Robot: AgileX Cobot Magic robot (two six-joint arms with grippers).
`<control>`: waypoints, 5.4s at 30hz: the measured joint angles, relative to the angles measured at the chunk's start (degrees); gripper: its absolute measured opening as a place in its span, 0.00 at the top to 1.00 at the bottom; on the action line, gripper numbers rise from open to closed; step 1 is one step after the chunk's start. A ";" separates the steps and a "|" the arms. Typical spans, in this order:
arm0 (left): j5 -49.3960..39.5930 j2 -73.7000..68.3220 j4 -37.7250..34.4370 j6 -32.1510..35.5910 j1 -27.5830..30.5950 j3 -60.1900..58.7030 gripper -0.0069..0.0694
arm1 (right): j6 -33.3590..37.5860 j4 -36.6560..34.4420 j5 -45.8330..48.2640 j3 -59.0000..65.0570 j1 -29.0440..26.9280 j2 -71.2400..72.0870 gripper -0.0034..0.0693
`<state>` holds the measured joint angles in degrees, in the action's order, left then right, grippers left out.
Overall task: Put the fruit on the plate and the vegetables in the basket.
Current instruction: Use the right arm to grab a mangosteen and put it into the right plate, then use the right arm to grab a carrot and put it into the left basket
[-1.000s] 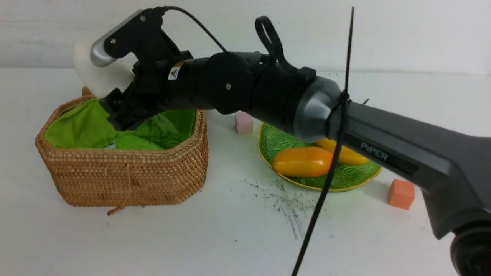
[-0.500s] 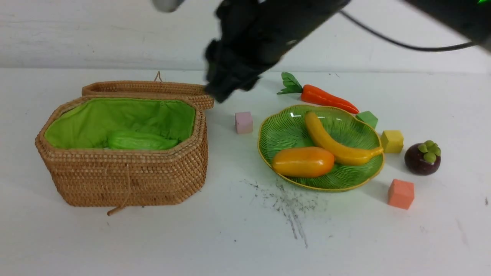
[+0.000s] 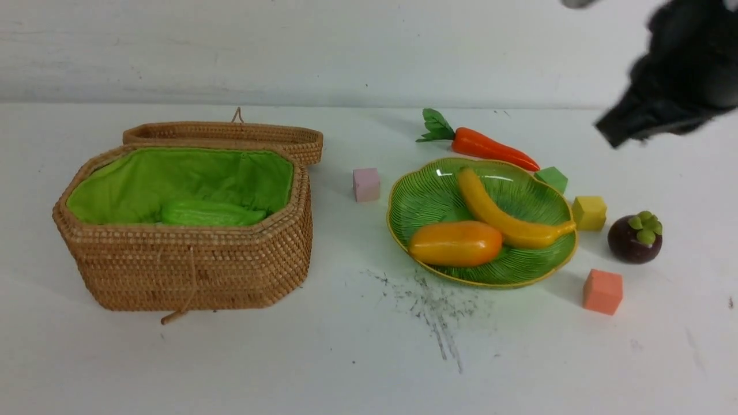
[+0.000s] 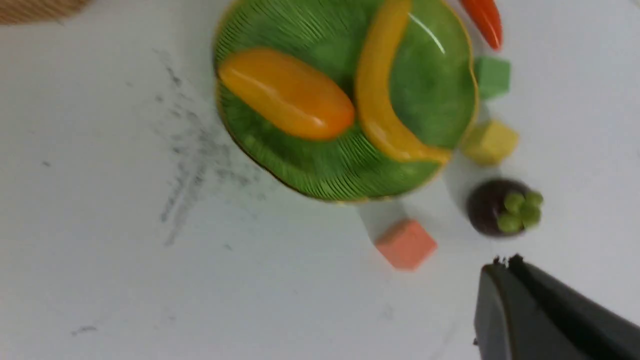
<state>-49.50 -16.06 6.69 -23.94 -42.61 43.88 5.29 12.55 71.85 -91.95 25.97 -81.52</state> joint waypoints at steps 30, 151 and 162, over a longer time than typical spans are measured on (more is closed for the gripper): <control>0.00 0.00 -1.78 4.24 0.00 0.00 0.91 | -3.66 -19.98 -42.19 16.00 -30.51 -24.05 0.06; 10.17 0.00 -1.36 4.63 0.00 0.00 0.83 | 15.18 -26.38 -33.64 -55.51 -19.20 -70.63 0.18; 10.17 -0.06 -1.36 4.63 0.00 0.00 0.83 | 14.95 -26.56 -36.98 -55.62 -19.38 -73.52 0.19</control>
<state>-39.33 -16.12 5.34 -19.31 -42.61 43.88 20.25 -14.00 34.87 -147.58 6.59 -155.03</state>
